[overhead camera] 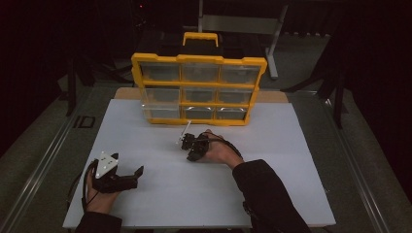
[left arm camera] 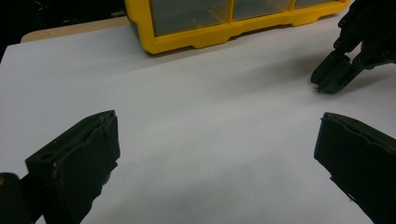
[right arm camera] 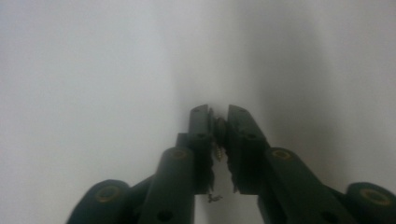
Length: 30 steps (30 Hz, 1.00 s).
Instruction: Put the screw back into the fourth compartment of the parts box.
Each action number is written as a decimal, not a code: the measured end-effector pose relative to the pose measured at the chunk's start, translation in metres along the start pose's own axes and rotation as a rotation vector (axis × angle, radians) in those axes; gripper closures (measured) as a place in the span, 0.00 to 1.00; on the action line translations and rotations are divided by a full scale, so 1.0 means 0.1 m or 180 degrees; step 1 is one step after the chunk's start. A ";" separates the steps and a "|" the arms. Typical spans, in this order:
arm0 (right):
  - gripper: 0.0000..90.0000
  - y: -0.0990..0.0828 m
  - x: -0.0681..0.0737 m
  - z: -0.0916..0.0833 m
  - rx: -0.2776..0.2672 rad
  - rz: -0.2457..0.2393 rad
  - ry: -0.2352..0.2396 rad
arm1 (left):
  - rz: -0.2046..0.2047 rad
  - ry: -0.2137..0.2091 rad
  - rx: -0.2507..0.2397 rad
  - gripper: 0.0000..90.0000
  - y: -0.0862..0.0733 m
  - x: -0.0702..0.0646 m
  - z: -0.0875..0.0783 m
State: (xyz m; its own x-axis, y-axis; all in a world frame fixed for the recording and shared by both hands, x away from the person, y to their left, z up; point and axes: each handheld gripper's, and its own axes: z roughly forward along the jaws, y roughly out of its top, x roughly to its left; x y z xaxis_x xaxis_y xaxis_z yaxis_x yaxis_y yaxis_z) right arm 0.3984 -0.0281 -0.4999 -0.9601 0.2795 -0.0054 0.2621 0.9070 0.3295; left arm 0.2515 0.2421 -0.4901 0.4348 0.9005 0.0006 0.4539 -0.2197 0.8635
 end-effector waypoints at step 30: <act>0.97 0.09 0.04 -0.03 -0.0043 0.0054 -0.0115 | 0.0006 0.0002 -0.0001 0.01 0.00 0.00 0.00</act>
State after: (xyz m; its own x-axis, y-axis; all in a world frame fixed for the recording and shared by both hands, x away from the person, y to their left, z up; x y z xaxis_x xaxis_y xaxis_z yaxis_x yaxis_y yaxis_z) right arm 0.3969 -0.0195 -0.4936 -0.9514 0.3062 -0.0338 0.2767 0.8978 0.3426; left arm 0.2515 0.2421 -0.4900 0.4351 0.9004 0.0026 0.4527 -0.2213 0.8638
